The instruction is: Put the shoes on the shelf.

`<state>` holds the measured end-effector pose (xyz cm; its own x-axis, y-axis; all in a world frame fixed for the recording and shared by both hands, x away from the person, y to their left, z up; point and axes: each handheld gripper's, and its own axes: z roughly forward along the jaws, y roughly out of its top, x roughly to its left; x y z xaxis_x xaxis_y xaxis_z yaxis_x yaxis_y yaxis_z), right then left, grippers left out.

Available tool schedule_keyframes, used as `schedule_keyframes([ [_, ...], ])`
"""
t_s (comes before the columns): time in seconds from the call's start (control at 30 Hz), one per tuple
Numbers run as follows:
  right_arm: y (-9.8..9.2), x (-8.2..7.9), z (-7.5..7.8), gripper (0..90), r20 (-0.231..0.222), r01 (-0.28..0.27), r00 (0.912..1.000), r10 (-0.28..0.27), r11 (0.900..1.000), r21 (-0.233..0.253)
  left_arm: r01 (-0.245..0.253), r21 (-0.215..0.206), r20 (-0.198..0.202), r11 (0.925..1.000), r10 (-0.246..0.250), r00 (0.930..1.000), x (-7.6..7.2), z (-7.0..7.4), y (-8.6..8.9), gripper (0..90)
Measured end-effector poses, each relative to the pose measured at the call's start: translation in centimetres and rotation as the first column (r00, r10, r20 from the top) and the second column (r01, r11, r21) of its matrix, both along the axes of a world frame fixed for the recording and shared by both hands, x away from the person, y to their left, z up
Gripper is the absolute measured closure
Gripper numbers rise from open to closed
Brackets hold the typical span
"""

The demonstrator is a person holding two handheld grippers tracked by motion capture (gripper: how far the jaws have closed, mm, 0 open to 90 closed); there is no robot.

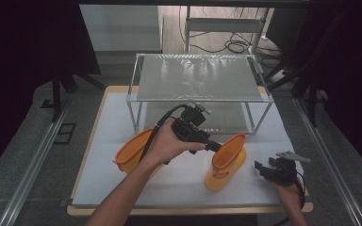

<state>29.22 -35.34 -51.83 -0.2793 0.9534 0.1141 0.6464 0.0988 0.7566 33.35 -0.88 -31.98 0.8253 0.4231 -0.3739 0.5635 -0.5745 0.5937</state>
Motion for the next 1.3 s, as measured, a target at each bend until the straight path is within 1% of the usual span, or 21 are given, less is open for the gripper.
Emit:
schedule_keyframes([
  [0.07,0.0,0.0,0.0,31.6,-0.001,0.001,1.0,-0.001,1.0,0.0,0.011,0.017,-0.012,0.9998,-0.011,0.9999,0.3,0.1,-0.6,39.9],
  [0.17,0.0,0.0,0.0,31.5,-0.002,0.0,1.0,0.0,1.0,0.0,0.028,0.063,-0.021,0.9977,-0.027,0.9994,0.6,0.2,-1.8,40.1],
  [0.3,0.0,0.0,0.0,31.5,0.001,-0.001,1.0,0.001,1.0,0.001,0.022,0.105,-0.028,0.9942,-0.019,0.9994,0.9,-0.2,-3.2,41.7],
  [0.4,-0.1,0.0,0.0,31.5,0.0,-0.001,1.0,0.001,1.0,0.002,0.035,0.165,-0.029,0.9856,-0.031,0.9991,1.2,-0.5,-4.0,43.9],
  [0.47,-0.1,0.0,0.0,31.5,0.001,-0.003,1.0,0.003,1.0,0.001,0.04,0.189,-0.035,0.9812,-0.034,0.9988,1.3,-0.7,-4.6,45.6],
  [0.53,-0.1,0.0,0.0,31.5,0.0,-0.003,1.0,0.003,1.0,0.001,0.049,0.218,-0.048,0.9747,-0.04,0.9981,1.5,-1.1,-5.2,47.3],
  [0.57,-0.1,0.0,0.0,31.5,0.001,-0.001,1.0,0.001,1.0,0.002,0.048,0.221,-0.052,0.9741,-0.037,0.998,1.6,-1.2,-5.4,48.7],
  [0.7,-0.1,0.0,0.0,31.5,0.0,-0.003,1.0,0.003,1.0,0.002,0.051,0.27,-0.058,0.9616,-0.037,0.9976,2.0,-1.9,-6.1,56.3],
  [0.73,-0.1,0.0,0.0,31.5,-0.001,-0.003,1.0,0.003,1.0,0.003,0.06,0.276,-0.069,0.9594,-0.042,0.9968,2.1,-2.1,-6.3,58.5],
  [0.77,-0.1,0.0,0.0,31.5,0.0,-0.003,1.0,0.003,1.0,0.004,0.065,0.277,-0.077,0.9587,-0.045,0.996,2.2,-2.3,-6.4,61.2],
  [0.87,-0.1,0.0,0.0,31.5,-0.002,-0.002,1.0,0.002,1.0,0.006,0.076,0.277,-0.085,0.9578,-0.055,0.9949,2.2,-2.5,-6.7,69.9],
  [0.9,-0.1,0.0,0.0,31.6,-0.002,-0.003,1.0,0.003,1.0,0.005,0.081,0.281,-0.086,0.9563,-0.059,0.9946,2.2,-2.5,-6.8,73.3],
  [0.93,-0.1,0.0,0.0,31.6,-0.002,-0.003,1.0,0.003,1.0,0.005,0.084,0.283,-0.087,0.9556,-0.061,0.9943,2.2,-2.6,-6.8,79.5],
  [0.97,-0.1,0.0,0.0,31.6,-0.002,-0.003,1.0,0.003,1.0,0.005,0.082,0.284,-0.093,0.9554,-0.058,0.9939,2.3,-2.6,-6.9,79.5],
  [1.03,-0.1,0.0,0.0,31.6,-0.002,-0.003,1.0,0.003,1.0,0.005,0.076,0.289,-0.095,0.9543,-0.051,0.9942,2.4,-2.5,-6.8,84.7],
  [1.07,-0.1,0.0,0.0,31.6,-0.001,-0.004,1.0,0.004,1.0,0.005,0.066,0.284,-0.096,0.9566,-0.04,0.9945,2.4,-2.5,-6.8,85.4],
  [1.1,-0.1,0.0,0.0,31.6,-0.002,-0.003,1.0,0.003,1.0,0.006,0.067,0.282,-0.098,0.9571,-0.041,0.9944,2.6,-2.4,-6.7,85.8],
  [1.13,-0.2,0.0,0.0,31.6,-0.002,-0.003,1.0,0.003,1.0,0.007,0.055,0.271,-0.101,0.961,-0.028,0.9945,2.6,-2.4,-6.6,86.1],
  [1.17,-0.2,0.0,0.0,31.6,-0.001,-0.004,1.0,0.004,1.0,0.007,0.057,0.271,-0.102,0.9608,-0.03,0.9944,2.8,-2.4,-6.4,86.3],
  [1.23,-0.2,0.0,0.0,31.7,-0.002,-0.006,1.0,0.006,1.0,0.007,0.043,0.248,-0.108,0.9677,-0.016,0.994,2.9,-2.1,-6.0,86.5],
  [1.3,-0.2,0.1,0.0,31.7,0.0,-0.006,1.0,0.006,1.0,0.008,0.035,0.223,-0.115,0.9743,-0.01,0.9934,2.9,-1.6,-5.4,86.6],
])
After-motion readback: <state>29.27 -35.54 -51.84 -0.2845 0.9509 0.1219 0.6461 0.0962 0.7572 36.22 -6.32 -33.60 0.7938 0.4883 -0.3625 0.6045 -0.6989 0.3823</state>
